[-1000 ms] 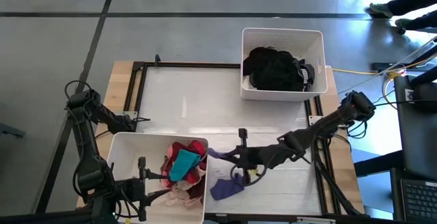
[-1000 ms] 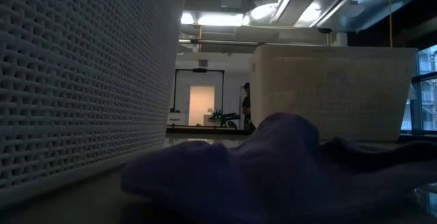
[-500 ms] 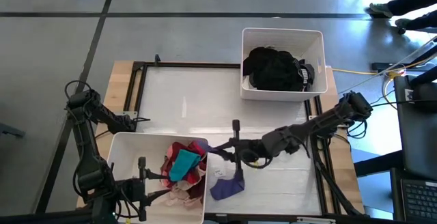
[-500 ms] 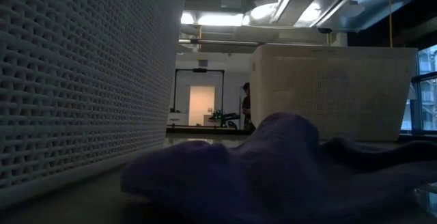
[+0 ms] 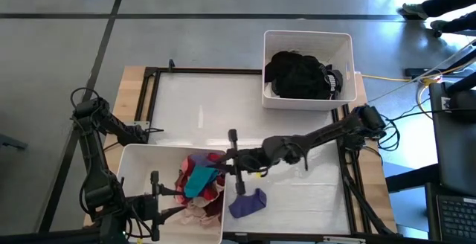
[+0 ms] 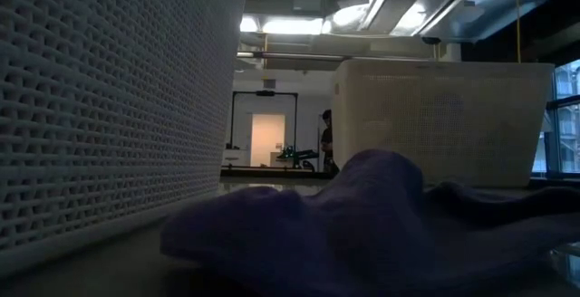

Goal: Sort clothes
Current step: Put the violet sock into the bottom white laundry bin

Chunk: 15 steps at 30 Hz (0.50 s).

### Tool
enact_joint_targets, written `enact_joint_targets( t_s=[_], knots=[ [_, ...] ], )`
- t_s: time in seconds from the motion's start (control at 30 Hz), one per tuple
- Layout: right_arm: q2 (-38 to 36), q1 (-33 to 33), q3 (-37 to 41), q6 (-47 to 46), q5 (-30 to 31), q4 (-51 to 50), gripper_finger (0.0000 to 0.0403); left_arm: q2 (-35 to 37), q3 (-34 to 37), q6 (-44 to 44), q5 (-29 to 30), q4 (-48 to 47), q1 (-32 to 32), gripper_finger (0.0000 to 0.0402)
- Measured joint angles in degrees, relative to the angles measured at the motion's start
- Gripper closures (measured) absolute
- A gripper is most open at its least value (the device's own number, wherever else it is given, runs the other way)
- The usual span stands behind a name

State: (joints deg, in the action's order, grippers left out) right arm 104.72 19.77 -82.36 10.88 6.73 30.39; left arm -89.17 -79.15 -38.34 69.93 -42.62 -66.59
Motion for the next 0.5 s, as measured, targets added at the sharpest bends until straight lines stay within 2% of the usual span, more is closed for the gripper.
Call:
enact_joint_targets(
  t_s=[0.2, 0.5],
  knots=[
    [5.74, -0.86, -5.56, -0.07, -2.76, -0.28, 0.0386, 0.0, 0.0, 4.61, 1.9, 3.74, -0.55, 0.0233],
    [8.89, -1.09, -7.86, -0.12, -3.9, -1.3, 0.0383, 0.0, 0.0, 7.53, 2.27, 6.29, -2.23, 0.0233]
  ],
)
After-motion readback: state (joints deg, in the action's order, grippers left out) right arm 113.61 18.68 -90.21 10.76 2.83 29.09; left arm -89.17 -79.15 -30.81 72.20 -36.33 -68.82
